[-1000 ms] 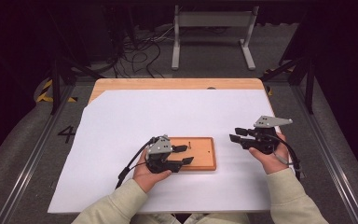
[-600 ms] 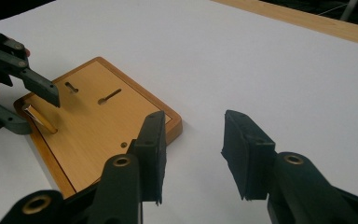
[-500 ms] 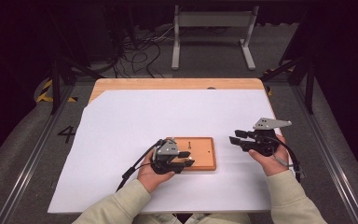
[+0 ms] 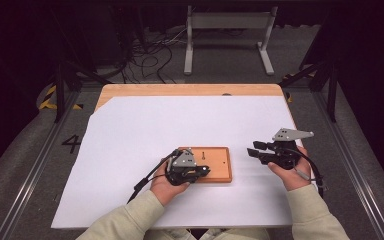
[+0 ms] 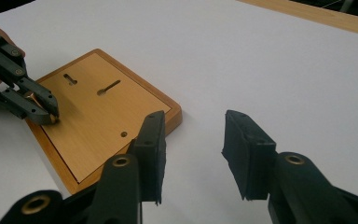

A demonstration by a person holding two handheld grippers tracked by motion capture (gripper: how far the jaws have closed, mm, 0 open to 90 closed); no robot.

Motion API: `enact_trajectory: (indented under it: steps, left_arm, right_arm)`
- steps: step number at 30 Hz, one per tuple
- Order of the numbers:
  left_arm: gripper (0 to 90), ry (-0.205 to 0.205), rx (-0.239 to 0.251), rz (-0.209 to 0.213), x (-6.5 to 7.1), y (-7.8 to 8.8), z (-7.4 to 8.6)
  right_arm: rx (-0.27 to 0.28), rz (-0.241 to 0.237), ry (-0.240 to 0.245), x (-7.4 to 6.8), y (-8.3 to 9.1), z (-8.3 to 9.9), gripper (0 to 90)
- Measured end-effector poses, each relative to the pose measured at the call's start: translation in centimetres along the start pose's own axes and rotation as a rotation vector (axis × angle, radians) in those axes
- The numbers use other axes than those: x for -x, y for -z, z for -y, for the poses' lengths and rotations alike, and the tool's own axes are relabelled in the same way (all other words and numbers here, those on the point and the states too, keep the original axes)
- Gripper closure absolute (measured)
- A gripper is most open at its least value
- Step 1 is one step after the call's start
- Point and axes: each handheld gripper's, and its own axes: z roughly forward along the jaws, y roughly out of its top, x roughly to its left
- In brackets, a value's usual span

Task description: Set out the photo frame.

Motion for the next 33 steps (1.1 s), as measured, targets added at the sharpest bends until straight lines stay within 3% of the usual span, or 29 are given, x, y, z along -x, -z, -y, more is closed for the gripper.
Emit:
enact_trajectory:
  steps: [3,15,22,26,27,29,31,33]
  left_arm:
    - [83.4,-0.015,-0.002,-0.007,0.1,0.0,0.0]
    - [83.4,-0.174,-0.036,-0.068,1.0,0.1,-0.1]
    - [83.3,-0.336,-0.049,-0.119,2.1,0.3,0.0]
    - [83.3,-0.406,-0.052,-0.151,2.8,0.4,0.1]
    - [83.3,-0.406,-0.052,-0.151,2.8,0.4,0.1]
    - [83.4,-0.464,-0.052,-0.171,3.4,0.4,0.3]
    - [83.4,-0.481,-0.051,-0.179,3.6,0.4,0.4]
    - [83.5,-0.527,-0.059,-0.195,4.0,0.5,0.5]
  right_arm:
    - [-0.003,0.000,0.002,-0.1,-0.1,0.0,59.4]
    - [-0.001,-0.003,0.016,-0.2,-0.4,-0.1,58.5]
    - [0.003,-0.003,0.031,-0.4,-0.5,-0.3,60.6]
    - [0.010,-0.006,0.041,-0.5,-0.6,-0.4,61.6]
    - [0.010,-0.006,0.041,-0.5,-0.6,-0.4,61.6]
    - [0.019,-0.007,0.046,-0.5,-0.6,-0.6,59.5]
    - [0.020,-0.006,0.048,-0.6,-0.6,-0.6,59.1]
    - [0.025,-0.012,0.053,-0.7,-0.5,-0.8,58.9]
